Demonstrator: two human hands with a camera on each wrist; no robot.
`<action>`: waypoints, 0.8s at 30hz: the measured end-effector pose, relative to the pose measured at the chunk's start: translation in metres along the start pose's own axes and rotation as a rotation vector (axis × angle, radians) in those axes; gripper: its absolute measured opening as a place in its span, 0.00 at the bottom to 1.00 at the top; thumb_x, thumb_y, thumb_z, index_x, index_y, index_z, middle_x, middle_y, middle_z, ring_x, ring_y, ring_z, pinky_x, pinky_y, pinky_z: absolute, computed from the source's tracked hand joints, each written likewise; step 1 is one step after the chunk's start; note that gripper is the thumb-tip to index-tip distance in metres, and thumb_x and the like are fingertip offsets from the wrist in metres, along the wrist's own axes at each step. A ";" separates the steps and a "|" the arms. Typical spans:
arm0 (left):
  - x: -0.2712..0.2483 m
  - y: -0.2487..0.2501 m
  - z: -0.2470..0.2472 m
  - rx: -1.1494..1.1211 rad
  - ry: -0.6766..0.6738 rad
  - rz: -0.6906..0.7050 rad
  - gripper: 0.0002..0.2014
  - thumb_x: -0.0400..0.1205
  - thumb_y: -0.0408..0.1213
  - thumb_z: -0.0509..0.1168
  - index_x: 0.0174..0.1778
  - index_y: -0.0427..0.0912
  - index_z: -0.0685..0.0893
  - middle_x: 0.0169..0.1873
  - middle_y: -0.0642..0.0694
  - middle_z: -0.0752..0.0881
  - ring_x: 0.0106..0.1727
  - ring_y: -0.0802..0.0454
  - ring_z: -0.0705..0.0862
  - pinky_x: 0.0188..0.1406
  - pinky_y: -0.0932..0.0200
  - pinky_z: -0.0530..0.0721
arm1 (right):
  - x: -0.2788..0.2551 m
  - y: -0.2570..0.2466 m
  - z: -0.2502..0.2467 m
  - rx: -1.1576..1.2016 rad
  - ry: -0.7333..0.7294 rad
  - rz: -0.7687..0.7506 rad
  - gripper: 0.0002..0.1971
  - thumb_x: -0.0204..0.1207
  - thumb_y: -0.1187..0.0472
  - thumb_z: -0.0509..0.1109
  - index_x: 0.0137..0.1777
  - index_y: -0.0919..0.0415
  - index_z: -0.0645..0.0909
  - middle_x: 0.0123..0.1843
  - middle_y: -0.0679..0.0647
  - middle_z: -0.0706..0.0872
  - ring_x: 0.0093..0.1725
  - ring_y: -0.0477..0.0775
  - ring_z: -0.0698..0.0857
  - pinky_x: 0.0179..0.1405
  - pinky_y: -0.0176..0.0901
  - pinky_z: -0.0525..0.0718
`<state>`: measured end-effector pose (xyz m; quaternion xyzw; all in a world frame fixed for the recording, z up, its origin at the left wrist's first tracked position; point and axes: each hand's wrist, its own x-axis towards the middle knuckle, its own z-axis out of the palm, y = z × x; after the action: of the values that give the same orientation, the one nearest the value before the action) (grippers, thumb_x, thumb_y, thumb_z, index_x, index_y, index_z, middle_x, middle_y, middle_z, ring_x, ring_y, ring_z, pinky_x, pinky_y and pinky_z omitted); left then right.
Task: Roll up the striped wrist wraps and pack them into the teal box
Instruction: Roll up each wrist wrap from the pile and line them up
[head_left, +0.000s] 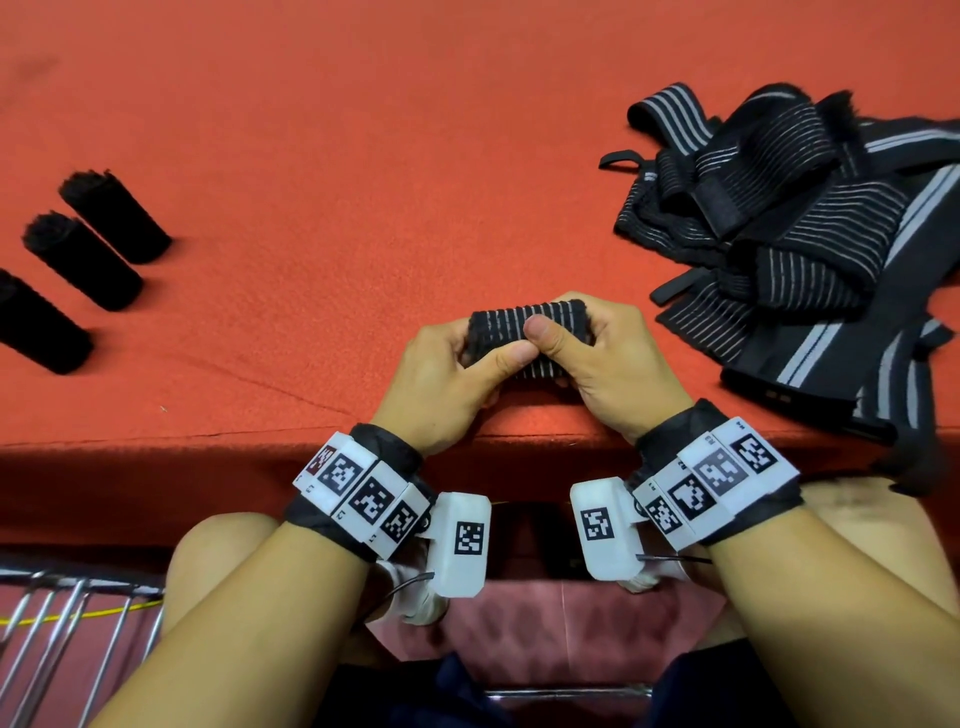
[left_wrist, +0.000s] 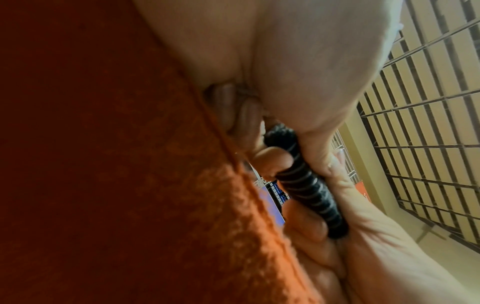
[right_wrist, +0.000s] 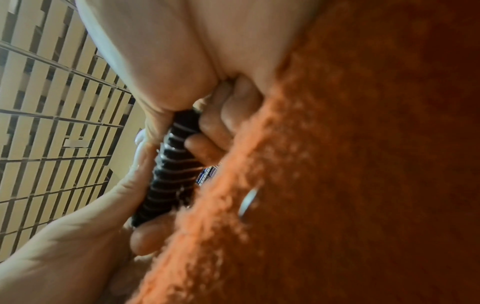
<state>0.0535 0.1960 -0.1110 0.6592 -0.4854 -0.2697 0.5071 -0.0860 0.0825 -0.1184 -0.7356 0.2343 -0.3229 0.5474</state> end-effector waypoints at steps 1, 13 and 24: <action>0.001 -0.002 0.000 -0.001 -0.006 0.008 0.13 0.83 0.43 0.72 0.34 0.48 0.81 0.23 0.53 0.80 0.24 0.60 0.75 0.27 0.68 0.72 | 0.000 0.001 0.000 0.014 0.000 -0.003 0.23 0.74 0.43 0.73 0.43 0.68 0.83 0.29 0.43 0.78 0.30 0.41 0.76 0.32 0.37 0.75; 0.003 -0.015 -0.004 -0.149 0.148 0.023 0.23 0.71 0.35 0.79 0.60 0.46 0.81 0.47 0.52 0.85 0.44 0.57 0.84 0.44 0.53 0.88 | 0.001 0.010 0.012 -0.047 0.273 0.161 0.36 0.52 0.20 0.77 0.51 0.42 0.73 0.45 0.49 0.85 0.36 0.56 0.83 0.41 0.57 0.83; -0.015 -0.009 -0.019 -0.318 0.363 0.051 0.10 0.76 0.38 0.73 0.33 0.49 0.79 0.39 0.51 0.86 0.42 0.59 0.82 0.50 0.56 0.78 | -0.006 -0.030 0.043 -0.155 0.073 0.039 0.16 0.74 0.62 0.74 0.60 0.45 0.86 0.54 0.50 0.90 0.41 0.61 0.89 0.43 0.51 0.86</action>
<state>0.0676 0.2175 -0.1152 0.5962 -0.3541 -0.2069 0.6902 -0.0591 0.1234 -0.0992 -0.7589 0.2925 -0.3196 0.4862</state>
